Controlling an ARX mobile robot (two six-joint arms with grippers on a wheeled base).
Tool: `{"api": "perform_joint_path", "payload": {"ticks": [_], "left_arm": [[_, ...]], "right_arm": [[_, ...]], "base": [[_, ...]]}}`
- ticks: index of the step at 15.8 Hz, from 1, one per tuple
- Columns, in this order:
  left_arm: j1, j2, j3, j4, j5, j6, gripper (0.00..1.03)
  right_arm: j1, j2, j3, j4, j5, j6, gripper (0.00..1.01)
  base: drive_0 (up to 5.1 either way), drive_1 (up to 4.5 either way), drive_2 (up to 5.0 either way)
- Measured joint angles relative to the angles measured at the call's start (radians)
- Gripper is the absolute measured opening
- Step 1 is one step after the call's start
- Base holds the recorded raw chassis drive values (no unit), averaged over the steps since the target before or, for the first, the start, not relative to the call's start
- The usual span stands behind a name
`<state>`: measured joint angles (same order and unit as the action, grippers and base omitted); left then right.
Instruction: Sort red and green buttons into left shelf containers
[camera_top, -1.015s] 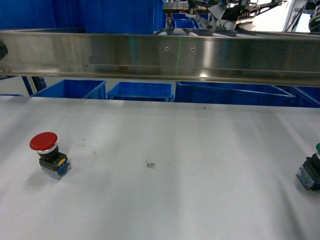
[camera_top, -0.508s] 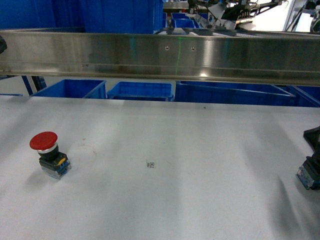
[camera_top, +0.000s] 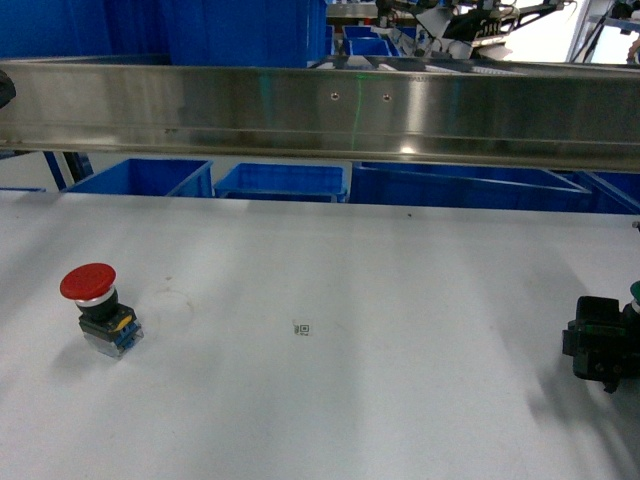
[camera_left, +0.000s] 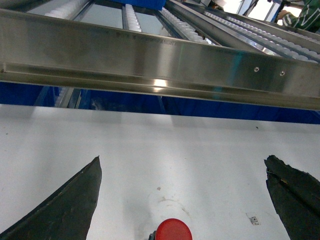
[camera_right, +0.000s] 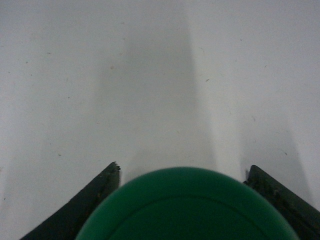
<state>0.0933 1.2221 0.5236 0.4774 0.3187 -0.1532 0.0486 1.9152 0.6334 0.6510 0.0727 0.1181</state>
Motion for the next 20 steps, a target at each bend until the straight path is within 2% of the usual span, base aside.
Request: {"api": "perform_joint_path", "payload": {"ticks": [2, 3, 5, 6, 8, 9, 12, 13, 15, 17, 20], "left_arm": [[0.0, 0.0, 0.0, 0.0, 0.0, 0.0, 0.98], [0.0, 0.0, 0.0, -0.001, 0.0, 0.0, 0.98], [0.0, 0.0, 0.0, -0.001, 0.0, 0.0, 0.98], [0.0, 0.0, 0.0, -0.001, 0.0, 0.0, 0.98], [0.0, 0.0, 0.0, 0.0, 0.0, 0.0, 0.98], [0.0, 0.0, 0.0, -0.001, 0.0, 0.0, 0.98], [0.0, 0.0, 0.0, 0.0, 0.0, 0.0, 0.98], [0.0, 0.0, 0.0, -0.001, 0.0, 0.0, 0.98], [0.0, 0.005, 0.001, -0.004, 0.005, 0.0, 0.98], [-0.042, 0.14, 0.042, 0.065, -0.01, 0.031, 0.98], [-0.088, 0.341, 0.113, 0.03, -0.034, 0.065, 0.98]], "right_arm": [[-0.004, 0.002, -0.002, 0.025, 0.0, -0.006, 0.57], [-0.003, 0.002, -0.004, 0.05, -0.001, -0.008, 0.43], [0.001, -0.008, -0.013, 0.068, -0.013, -0.012, 0.27], [0.012, -0.033, -0.031, 0.09, -0.014, -0.014, 0.27], [0.016, -0.203, -0.092, 0.05, -0.012, -0.021, 0.27], [0.016, -0.337, -0.126, -0.015, -0.012, -0.023, 0.27], [0.002, -0.697, -0.177, -0.162, 0.011, -0.077, 0.27], [0.002, -0.84, -0.177, -0.22, 0.003, -0.087, 0.27], [0.003, -1.018, -0.167, -0.246, -0.021, -0.095, 0.27], [0.003, -0.998, -0.163, -0.259, -0.023, -0.101, 0.27], [0.003, -1.002, -0.173, -0.256, -0.024, -0.105, 0.27]], "base": [[0.0, 0.0, 0.0], [0.0, 0.0, 0.0], [0.0, 0.0, 0.0], [0.0, 0.0, 0.0], [0.0, 0.0, 0.0], [0.0, 0.0, 0.0], [0.0, 0.0, 0.0], [0.0, 0.0, 0.0], [0.0, 0.0, 0.0], [0.0, 0.0, 0.0], [0.0, 0.0, 0.0]]}}
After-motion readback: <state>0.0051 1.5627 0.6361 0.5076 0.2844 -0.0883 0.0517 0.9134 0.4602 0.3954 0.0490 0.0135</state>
